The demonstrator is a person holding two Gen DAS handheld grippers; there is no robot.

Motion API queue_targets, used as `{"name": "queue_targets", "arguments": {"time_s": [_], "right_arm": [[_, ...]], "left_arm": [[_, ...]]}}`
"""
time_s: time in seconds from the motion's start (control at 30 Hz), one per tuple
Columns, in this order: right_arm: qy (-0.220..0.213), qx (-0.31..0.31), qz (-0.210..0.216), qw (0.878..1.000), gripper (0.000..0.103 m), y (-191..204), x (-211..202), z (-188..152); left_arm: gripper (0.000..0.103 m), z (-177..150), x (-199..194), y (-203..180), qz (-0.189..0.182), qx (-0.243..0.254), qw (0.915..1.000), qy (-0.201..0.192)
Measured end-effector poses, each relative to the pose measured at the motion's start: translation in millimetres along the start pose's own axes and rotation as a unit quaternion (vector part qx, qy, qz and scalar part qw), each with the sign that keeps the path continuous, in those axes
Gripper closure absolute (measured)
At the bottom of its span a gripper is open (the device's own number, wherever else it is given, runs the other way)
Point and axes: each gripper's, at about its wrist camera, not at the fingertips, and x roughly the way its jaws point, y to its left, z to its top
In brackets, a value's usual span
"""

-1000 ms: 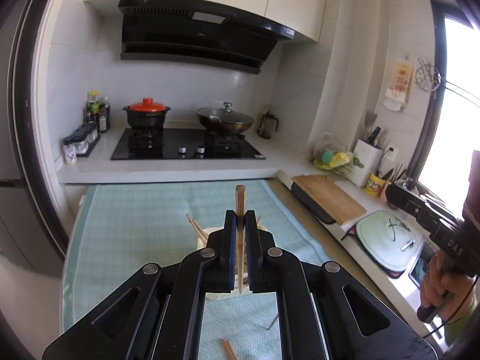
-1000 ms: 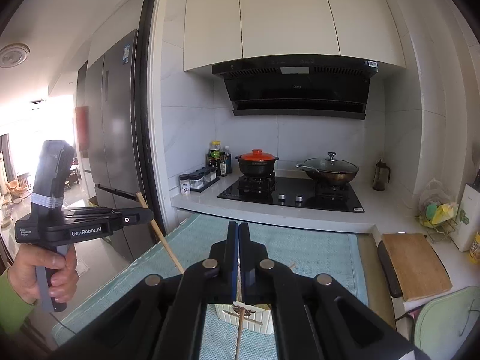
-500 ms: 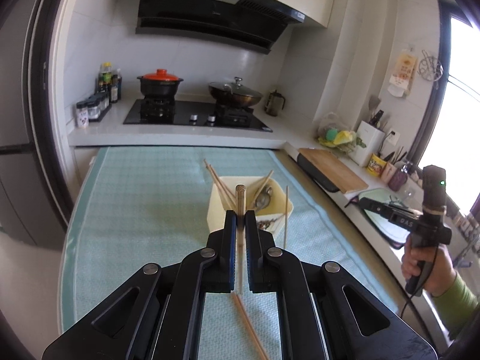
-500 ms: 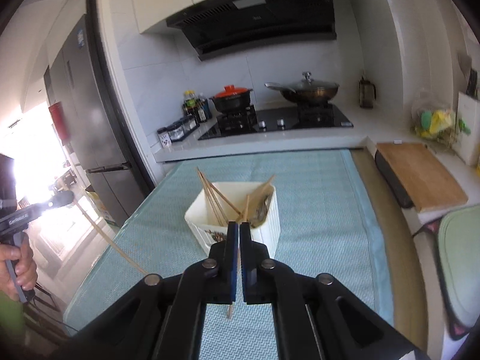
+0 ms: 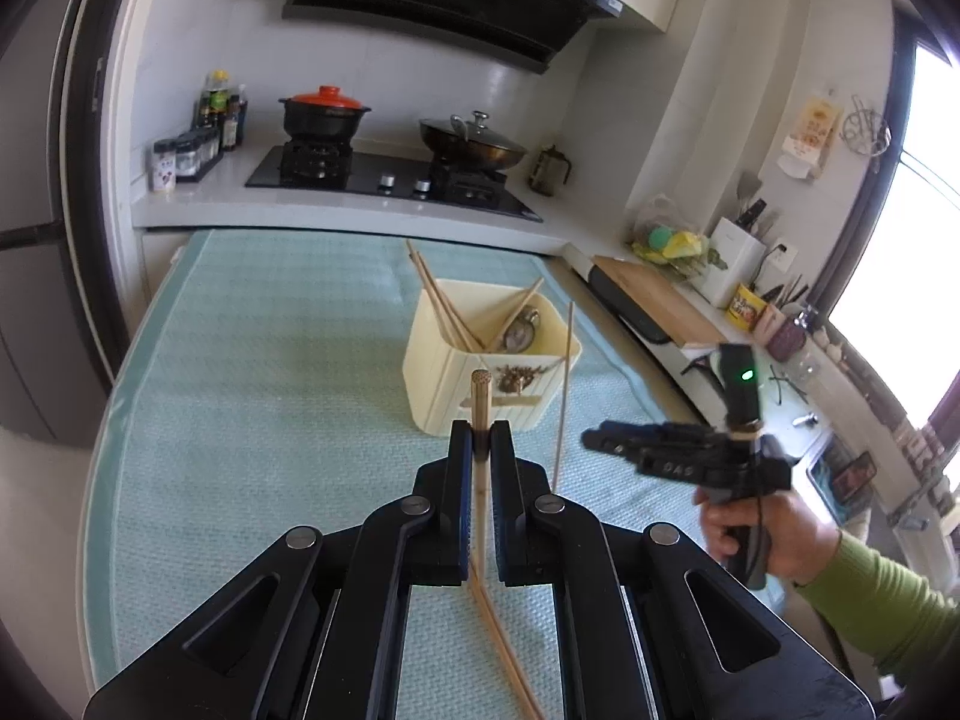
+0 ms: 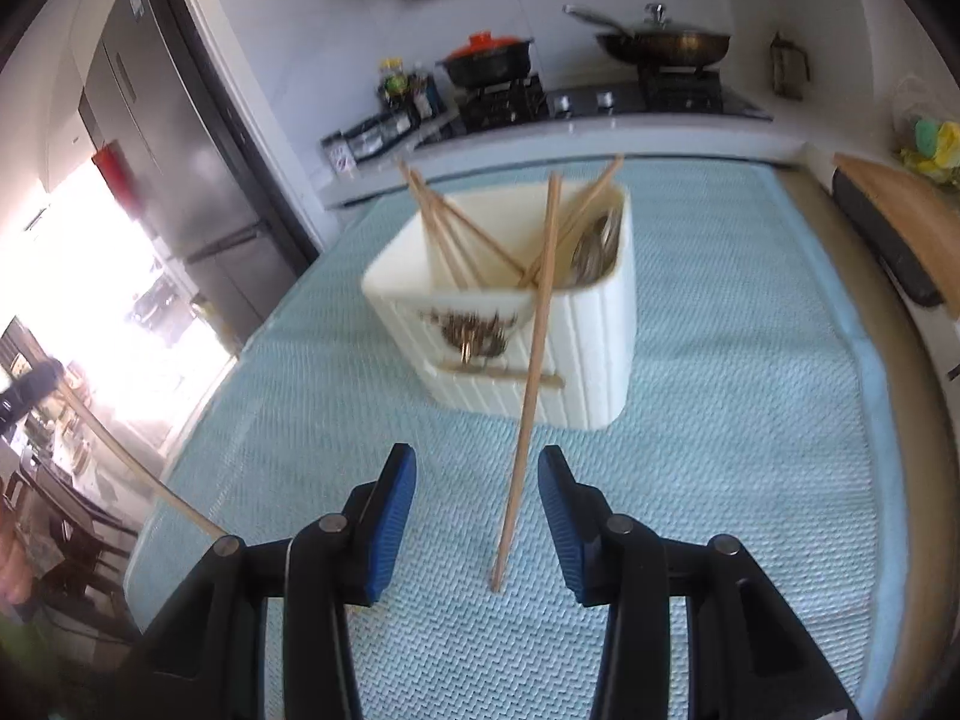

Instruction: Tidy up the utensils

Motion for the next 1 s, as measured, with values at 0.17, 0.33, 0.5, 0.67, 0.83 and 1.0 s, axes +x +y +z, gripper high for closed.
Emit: {"name": "queue_targets", "arguments": {"time_s": [0.17,0.33,0.5,0.67,0.83,1.0], "right_arm": [[0.042,0.015,-0.018,0.999,0.069,-8,58,-24],[0.089,0.027,0.007,0.996,0.097,-9,44,-46],[0.156,0.013,0.024,0.987,0.096,8,3,-93],[0.180,-0.012,-0.003,0.984,0.066,17,-10,-125],[0.139,-0.057,-0.022,0.988,0.053,26,-10,-113],[0.125,-0.094,-0.032,0.987,0.053,46,29,-94]], "left_arm": [[0.099,-2,0,-1,-0.004,-0.003,1.0000,0.003],[0.099,-5,-10,6,-0.002,-0.006,1.0000,0.003],[0.099,-5,-12,9,-0.003,-0.007,1.0000,-0.002],[0.099,-8,-2,10,-0.006,-0.018,0.9998,0.003],[0.099,-16,1,11,0.002,-0.018,0.9998,0.013],[0.099,-19,0,11,0.008,-0.018,0.9997,0.018]]}}
